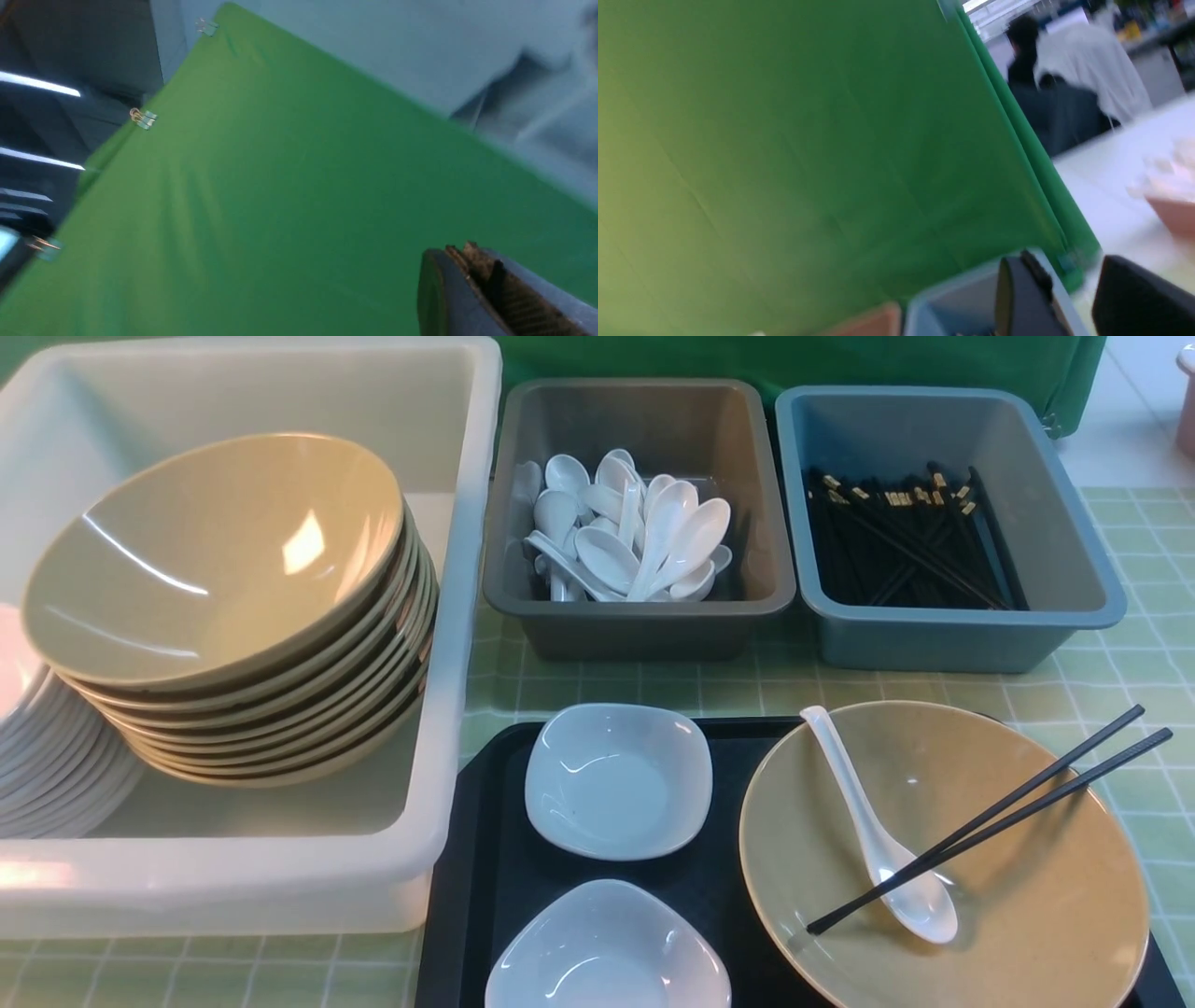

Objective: On green table put chopsticks spoon bowls plates into blue grey white boxes.
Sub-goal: 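Move the grippers toward the tableware on the black tray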

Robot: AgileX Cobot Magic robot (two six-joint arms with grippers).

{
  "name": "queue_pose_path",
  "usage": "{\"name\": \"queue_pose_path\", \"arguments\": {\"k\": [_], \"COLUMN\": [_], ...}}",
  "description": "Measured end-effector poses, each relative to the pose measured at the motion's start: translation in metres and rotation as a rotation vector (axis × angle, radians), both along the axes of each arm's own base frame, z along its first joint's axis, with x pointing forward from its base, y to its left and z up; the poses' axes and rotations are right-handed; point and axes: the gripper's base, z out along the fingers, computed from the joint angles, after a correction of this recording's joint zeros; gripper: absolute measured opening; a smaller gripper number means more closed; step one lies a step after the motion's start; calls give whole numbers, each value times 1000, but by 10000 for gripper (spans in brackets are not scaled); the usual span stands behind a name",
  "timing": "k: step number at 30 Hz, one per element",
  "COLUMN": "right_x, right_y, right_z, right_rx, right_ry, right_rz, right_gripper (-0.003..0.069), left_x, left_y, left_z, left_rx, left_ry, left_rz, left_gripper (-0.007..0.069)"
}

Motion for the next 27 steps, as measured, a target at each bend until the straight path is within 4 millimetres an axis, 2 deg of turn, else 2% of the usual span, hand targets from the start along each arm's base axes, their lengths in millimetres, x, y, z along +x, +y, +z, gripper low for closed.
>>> {"name": "queue_pose_path", "arguments": {"k": [2,3,4,5,6,7,8,9,10,11,12,13,14,20,23,27], "right_x": [6,7,13,18,25,28,42,51,53,69,76,77,89,114,121,137], "right_y": [1,1,1,1,2,2,2,1,1,1,0,0,1,12,19,38], "right_z": [40,43,63,67,84,88,96,98,98,92,88,86,76,38,30,14], "right_rx": [-75,-83,-144,-162,-242,-261,-342,-386,-398,-440,-448,-447,-444,-537,-537,-667], "right_ry": [43,50,106,134,209,230,318,373,384,482,528,540,634,936,982,1020], "right_rz": [-6,-7,-8,-6,-1,1,13,24,26,53,68,73,110,380,481,661], "right_gripper": [236,236,236,236,236,236,236,236,236,236,236,236,236,236,236,236], "left_x": [0,-2,1,2,4,8,13,20,24,35,42,43,50,59,61,63], "left_y": [-4,-4,-8,-9,-11,-11,-12,-12,-12,-12,-12,-11,-11,-16,-21,-37], "left_z": [38,42,66,72,102,102,120,127,128,132,132,132,129,120,111,92], "left_rx": [6,12,57,72,129,140,174,189,192,221,243,247,276,306,287,307], "left_ry": [42,41,106,128,210,255,372,459,485,628,690,707,761,801,821,866], "left_rz": [-54,-56,-66,-67,-61,-61,-54,-52,-52,-44,-37,-36,-28,-72,-138,-315], "left_gripper": [-1,-1,-1,-1,-1,-1,-1,-1,-1,-1,-1,-1,-1,-1,-1,-1]}}
